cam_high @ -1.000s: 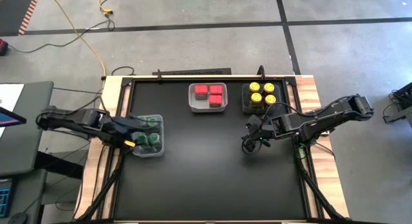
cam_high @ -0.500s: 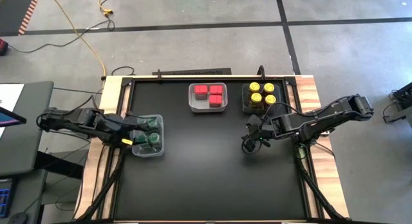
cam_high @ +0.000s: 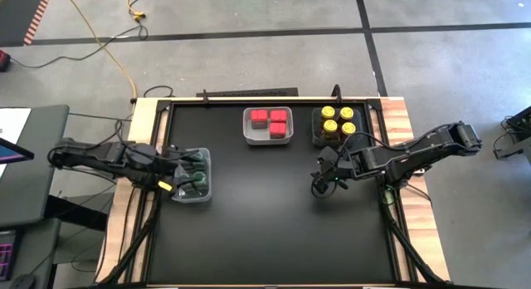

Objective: Sort spices by type
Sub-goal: Return to Home Position

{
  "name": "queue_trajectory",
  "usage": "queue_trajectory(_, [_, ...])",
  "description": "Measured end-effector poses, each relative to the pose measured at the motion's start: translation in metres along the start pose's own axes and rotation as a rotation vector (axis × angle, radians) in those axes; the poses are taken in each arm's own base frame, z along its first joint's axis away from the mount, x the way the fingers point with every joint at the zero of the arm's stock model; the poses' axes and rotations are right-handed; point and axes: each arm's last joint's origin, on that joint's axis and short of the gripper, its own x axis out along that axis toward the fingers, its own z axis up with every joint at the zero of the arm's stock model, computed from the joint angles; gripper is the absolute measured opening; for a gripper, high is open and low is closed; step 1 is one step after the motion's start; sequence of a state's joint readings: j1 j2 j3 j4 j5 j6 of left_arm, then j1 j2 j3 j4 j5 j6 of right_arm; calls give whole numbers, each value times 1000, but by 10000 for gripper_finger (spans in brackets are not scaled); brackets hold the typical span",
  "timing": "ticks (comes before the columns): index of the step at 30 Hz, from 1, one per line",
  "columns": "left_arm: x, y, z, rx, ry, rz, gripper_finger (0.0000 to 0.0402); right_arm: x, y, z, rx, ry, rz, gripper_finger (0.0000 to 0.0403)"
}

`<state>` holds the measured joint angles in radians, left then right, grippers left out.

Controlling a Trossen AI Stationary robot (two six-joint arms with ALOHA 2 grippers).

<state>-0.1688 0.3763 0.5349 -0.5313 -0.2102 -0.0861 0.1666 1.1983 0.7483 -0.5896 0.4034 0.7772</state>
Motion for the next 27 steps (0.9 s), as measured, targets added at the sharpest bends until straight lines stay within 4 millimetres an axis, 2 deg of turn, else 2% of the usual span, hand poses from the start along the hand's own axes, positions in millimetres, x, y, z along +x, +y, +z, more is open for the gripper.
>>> queue_trajectory(10, [23,-3,-31,37,-193,-33,281,0,0,0,0,0,0,331])
queue_trajectory(17, [21,-2,-45,42,-384,-45,281,0,0,0,0,-13,-12,331])
queue_trajectory(27, [18,1,-65,-28,-475,-62,281,0,-1,1,0,-19,-18,331])
